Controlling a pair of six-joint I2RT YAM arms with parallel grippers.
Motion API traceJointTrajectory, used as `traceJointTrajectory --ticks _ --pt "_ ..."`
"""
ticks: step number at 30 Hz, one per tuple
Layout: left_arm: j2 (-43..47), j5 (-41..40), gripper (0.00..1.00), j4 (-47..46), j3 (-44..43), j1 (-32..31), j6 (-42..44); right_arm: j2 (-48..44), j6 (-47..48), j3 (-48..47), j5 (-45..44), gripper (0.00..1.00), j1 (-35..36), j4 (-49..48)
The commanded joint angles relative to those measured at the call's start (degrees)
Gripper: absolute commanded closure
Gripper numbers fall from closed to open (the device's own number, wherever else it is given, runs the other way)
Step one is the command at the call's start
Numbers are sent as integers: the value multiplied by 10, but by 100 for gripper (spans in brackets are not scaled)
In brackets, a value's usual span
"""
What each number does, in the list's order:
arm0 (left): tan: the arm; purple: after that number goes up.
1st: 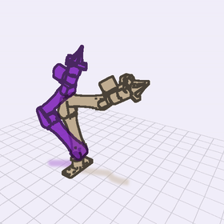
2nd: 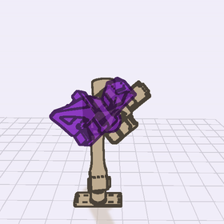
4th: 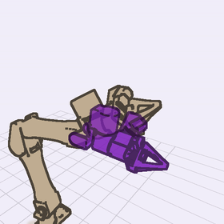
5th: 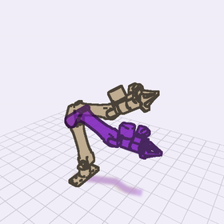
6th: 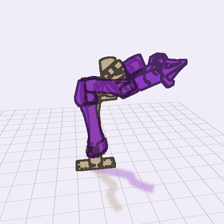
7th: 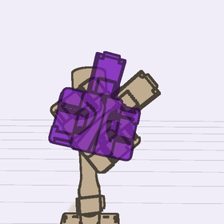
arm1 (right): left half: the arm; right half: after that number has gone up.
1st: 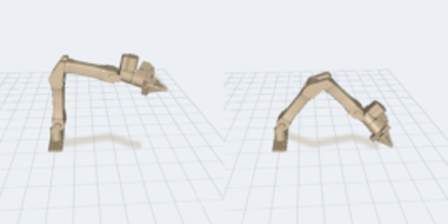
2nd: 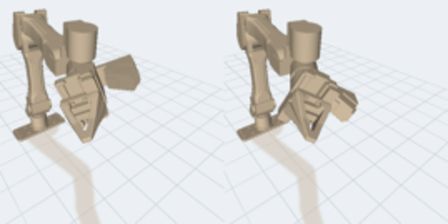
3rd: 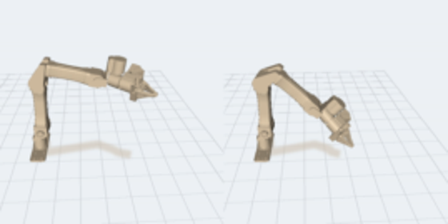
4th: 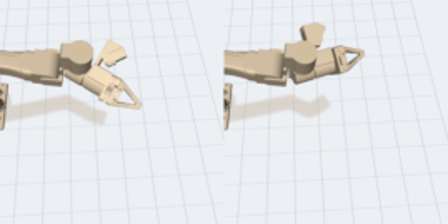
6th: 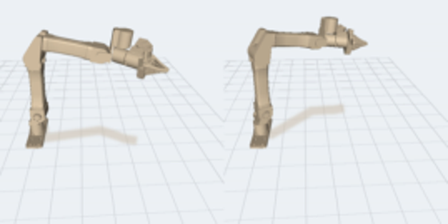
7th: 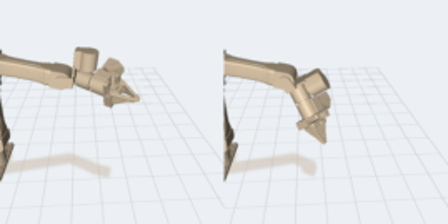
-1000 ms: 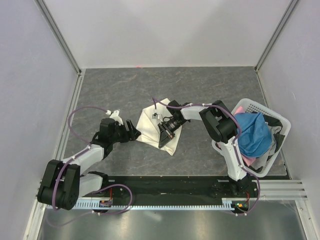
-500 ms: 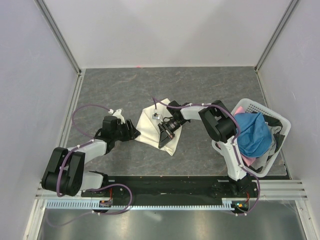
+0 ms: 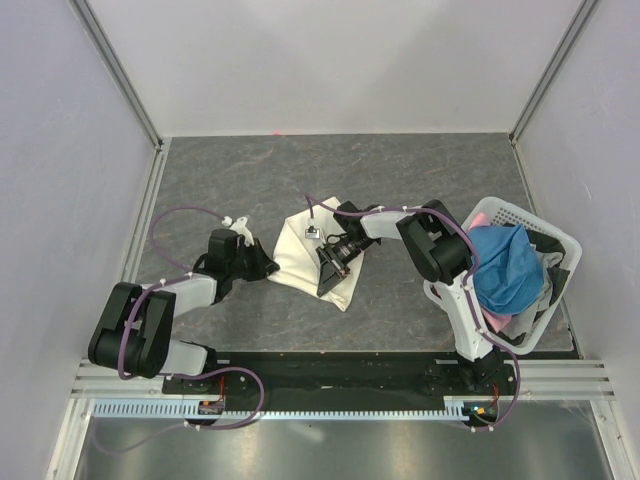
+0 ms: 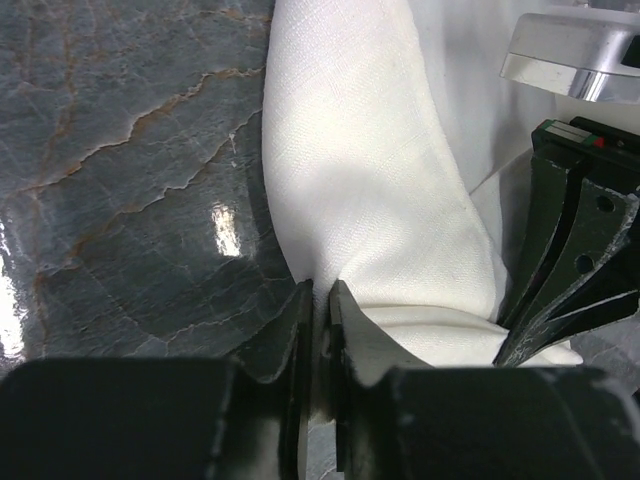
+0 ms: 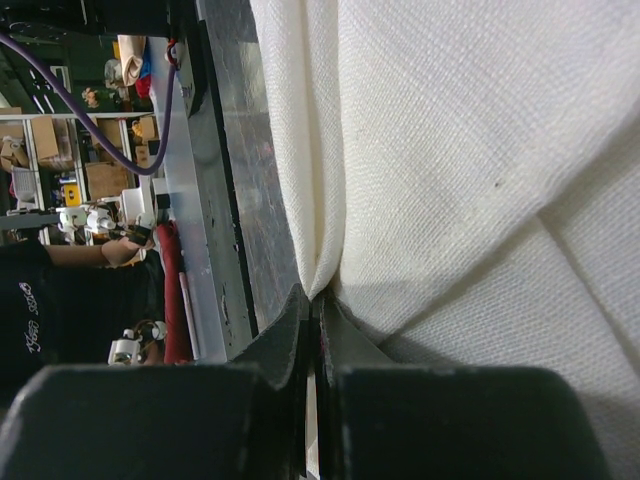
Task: Fold the napkin, place the utensils inside, and roll it up
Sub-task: Roll the napkin with the utensil
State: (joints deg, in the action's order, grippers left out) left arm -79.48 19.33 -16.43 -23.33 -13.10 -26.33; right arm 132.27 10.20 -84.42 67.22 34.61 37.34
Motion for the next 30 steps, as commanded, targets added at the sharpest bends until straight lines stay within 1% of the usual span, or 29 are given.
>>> traceJointTrajectory --ticks 1,2,6,8,10,14,16,18,19,20,21,22,23,24,25,26,27,28,30 --pt "-8 -2 91 -3 -15 1 0 16 26 -14 -12 100 -1 4" --pt "-9 0 97 2 -16 1 0 14 25 -14 -13 100 -1 4" --pt "-10 7 98 16 -24 1 0 3 19 -19 -26 100 -1 4" --pt "-9 9 98 27 -29 1 1 -13 13 -23 -45 93 -1 4" --pt "-8 5 98 49 -36 1 1 -27 4 -25 -68 84 -1 -2" --pt "-12 2 98 88 -51 1 -7 -79 -16 -23 -109 70 -1 -19" --pt "-17 6 98 109 -63 1 -11 -101 -30 -10 -131 63 -1 -43" --pt "-27 8 98 125 -78 1 -16 -145 -47 7 -170 58 2 -73" --pt "-30 8 98 146 -84 1 -17 -162 -48 29 -190 54 5 -82" --pt "-36 7 98 154 -90 1 -19 -201 -46 43 -220 52 13 -89" --pt "-43 7 98 161 -102 2 -19 -220 -42 57 -279 51 19 -101" --pt "-47 5 98 181 -109 1 -19 -240 -42 90 -321 46 26 -111" --pt "-51 4 98 201 -115 1 -19 -280 -40 107 -356 44 46 -119" --pt "-53 1 98 210 -126 1 -18 -299 -34 124 -429 42 57 -136" --pt "-58 1 98 218 -131 2 -16 -316 -32 158 -461 39 71 -145" --pt "-61 2 98 232 -137 2 -15 -342 -29 173 -491 38 98 -150" --pt "-64 3 98 236 -144 2 -14 -352 -27 196 -542 38 113 -158" --pt "-67 3 98 241 -147 2 -15 -367 -28 208 -559 37 136 -163" --pt "-72 6 98 251 -155 2 -14 -377 -33 237 -587 36 156 -182"
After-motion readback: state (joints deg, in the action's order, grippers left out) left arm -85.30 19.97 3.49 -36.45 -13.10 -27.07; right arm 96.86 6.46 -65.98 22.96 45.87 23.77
